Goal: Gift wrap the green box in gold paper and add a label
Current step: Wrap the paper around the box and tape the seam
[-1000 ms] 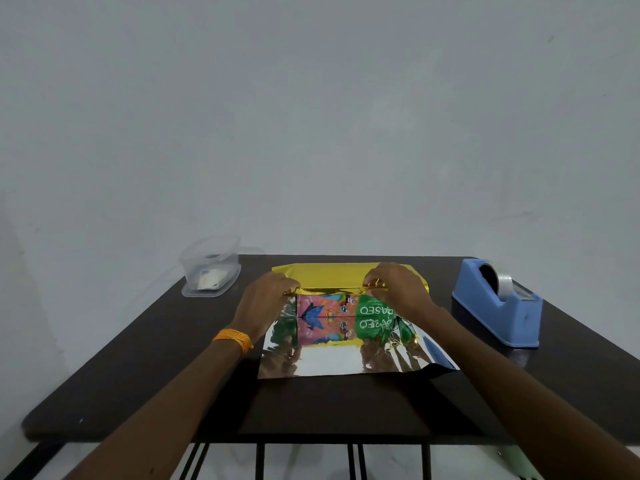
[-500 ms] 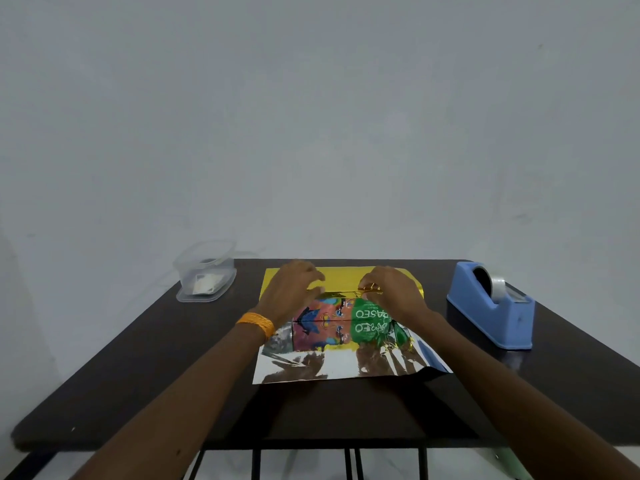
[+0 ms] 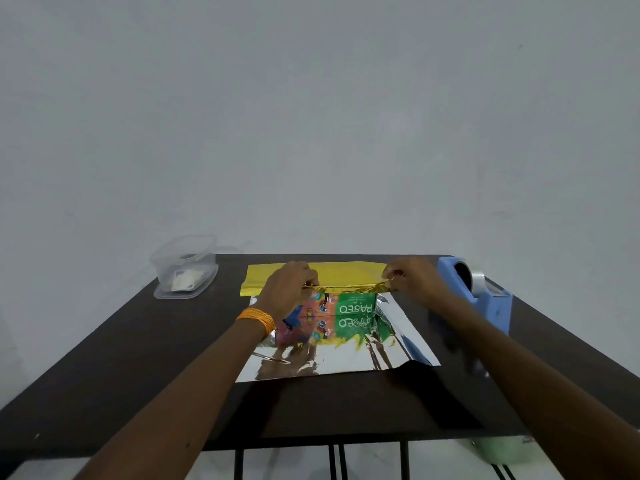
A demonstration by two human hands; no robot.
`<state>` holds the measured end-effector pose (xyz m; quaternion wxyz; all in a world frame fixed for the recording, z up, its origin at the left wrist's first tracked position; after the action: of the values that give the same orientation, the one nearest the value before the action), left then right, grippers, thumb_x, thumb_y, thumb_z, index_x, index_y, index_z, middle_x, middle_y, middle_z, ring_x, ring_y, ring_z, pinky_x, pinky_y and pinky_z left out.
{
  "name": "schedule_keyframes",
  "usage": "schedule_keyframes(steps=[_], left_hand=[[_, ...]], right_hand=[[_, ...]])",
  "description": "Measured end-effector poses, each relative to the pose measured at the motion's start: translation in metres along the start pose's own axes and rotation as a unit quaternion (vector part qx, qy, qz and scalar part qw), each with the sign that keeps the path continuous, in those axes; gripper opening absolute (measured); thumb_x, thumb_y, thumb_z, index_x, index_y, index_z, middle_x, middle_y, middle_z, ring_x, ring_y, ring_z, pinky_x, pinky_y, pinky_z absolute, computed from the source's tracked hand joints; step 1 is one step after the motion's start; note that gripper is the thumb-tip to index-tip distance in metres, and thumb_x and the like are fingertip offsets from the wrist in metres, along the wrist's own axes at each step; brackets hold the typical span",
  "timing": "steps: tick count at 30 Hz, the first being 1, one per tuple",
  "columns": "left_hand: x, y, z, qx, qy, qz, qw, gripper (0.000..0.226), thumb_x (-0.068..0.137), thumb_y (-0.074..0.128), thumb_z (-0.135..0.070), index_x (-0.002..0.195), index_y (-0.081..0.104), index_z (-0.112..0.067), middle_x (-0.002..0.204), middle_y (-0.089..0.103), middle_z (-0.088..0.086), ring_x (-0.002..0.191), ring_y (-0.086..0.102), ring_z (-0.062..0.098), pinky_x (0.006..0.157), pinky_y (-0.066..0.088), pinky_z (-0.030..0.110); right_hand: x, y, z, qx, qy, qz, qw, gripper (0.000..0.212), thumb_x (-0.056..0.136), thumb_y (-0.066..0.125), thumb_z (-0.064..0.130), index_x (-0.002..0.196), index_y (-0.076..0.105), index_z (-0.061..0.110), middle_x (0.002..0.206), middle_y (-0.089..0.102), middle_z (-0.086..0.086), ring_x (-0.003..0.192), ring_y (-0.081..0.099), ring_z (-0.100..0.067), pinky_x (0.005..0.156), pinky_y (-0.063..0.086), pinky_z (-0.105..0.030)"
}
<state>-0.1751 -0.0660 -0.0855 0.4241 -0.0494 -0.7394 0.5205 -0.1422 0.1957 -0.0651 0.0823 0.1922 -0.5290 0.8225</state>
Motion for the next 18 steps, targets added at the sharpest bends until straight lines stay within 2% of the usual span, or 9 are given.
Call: schedule_keyframes(steps=[2, 4, 6, 9, 12, 14, 18], left_hand=[[0.0, 0.0, -0.001, 0.004, 0.002, 0.001, 1.0, 0.013, 0.087, 0.069, -0.019, 0.099, 0.07, -0.015, 0.102, 0.063, 0.001, 0.095, 0.054, 0.018, 0.072, 0.034, 0.024], [-0.001, 0.0, -0.001, 0.004, 0.0, -0.004, 1.0, 0.012, 0.087, 0.069, -0.018, 0.098, 0.069, -0.015, 0.101, 0.062, 0.001, 0.095, 0.053, 0.018, 0.071, 0.034, 0.023], [-0.001, 0.0, -0.002, 0.007, 0.0, -0.008, 1.0, 0.01, 0.087, 0.069, -0.018, 0.097, 0.068, -0.016, 0.099, 0.061, 0.0, 0.094, 0.054, 0.018, 0.07, 0.035, 0.024], [-0.001, 0.001, -0.003, 0.014, -0.005, -0.008, 1.0, 0.011, 0.087, 0.069, -0.022, 0.097, 0.067, -0.018, 0.099, 0.06, -0.001, 0.094, 0.054, 0.017, 0.069, 0.037, 0.025], [-0.002, 0.0, -0.003, 0.018, -0.009, -0.008, 1.0, 0.013, 0.088, 0.068, -0.024, 0.1, 0.067, -0.019, 0.101, 0.06, -0.001, 0.095, 0.053, 0.018, 0.071, 0.04, 0.026], [-0.003, 0.0, -0.004, 0.023, -0.007, -0.01, 1.0, 0.014, 0.089, 0.068, -0.024, 0.103, 0.067, -0.019, 0.103, 0.061, -0.001, 0.096, 0.053, 0.018, 0.074, 0.042, 0.028], [-0.003, 0.0, -0.005, 0.032, -0.004, -0.017, 0.999, 0.017, 0.091, 0.066, -0.023, 0.107, 0.067, -0.018, 0.106, 0.062, 0.0, 0.099, 0.054, 0.019, 0.079, 0.046, 0.031]], right_hand=[[-0.009, -0.012, -0.003, 0.02, 0.033, -0.038, 0.999, 0.015, 0.084, 0.075, 0.015, 0.099, 0.073, 0.018, 0.095, 0.065, 0.005, 0.089, 0.06, -0.012, 0.081, 0.047, -0.031], [-0.017, -0.016, 0.003, -0.028, 0.032, -0.085, 0.995, 0.014, 0.09, 0.068, 0.021, 0.104, 0.071, 0.019, 0.105, 0.062, 0.008, 0.098, 0.057, -0.011, 0.079, 0.042, -0.022], [-0.024, -0.009, 0.019, -0.029, 0.007, -0.108, 0.994, 0.009, 0.092, 0.064, 0.023, 0.099, 0.07, 0.023, 0.098, 0.064, 0.011, 0.093, 0.059, -0.01, 0.075, 0.043, -0.022], [-0.032, 0.024, 0.043, -0.065, 0.006, -0.055, 0.996, 0.015, 0.09, 0.057, 0.023, 0.087, 0.072, 0.023, 0.086, 0.071, 0.006, 0.083, 0.064, -0.017, 0.072, 0.053, -0.031], [-0.039, 0.057, 0.055, -0.077, 0.028, -0.015, 0.997, 0.016, 0.087, 0.059, 0.027, 0.093, 0.073, 0.02, 0.093, 0.073, 0.001, 0.087, 0.067, -0.022, 0.074, 0.056, -0.034], [-0.042, 0.069, 0.056, -0.068, 0.038, -0.008, 0.997, 0.016, 0.085, 0.066, 0.027, 0.097, 0.071, 0.018, 0.098, 0.071, 0.0, 0.091, 0.067, -0.02, 0.073, 0.053, -0.031], [-0.043, 0.075, 0.052, -0.077, 0.045, 0.002, 0.996, 0.013, 0.085, 0.07, 0.026, 0.091, 0.069, 0.015, 0.094, 0.069, -0.002, 0.089, 0.066, -0.02, 0.066, 0.043, -0.026]])
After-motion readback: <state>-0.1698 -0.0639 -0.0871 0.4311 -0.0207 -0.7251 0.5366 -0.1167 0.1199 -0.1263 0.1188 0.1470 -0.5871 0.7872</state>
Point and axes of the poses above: each hand's wrist, its own x-axis towards the middle knuckle, its own y-axis out of the palm, z = x × y, the point moved 5 cm from there along x, towards the middle knuckle
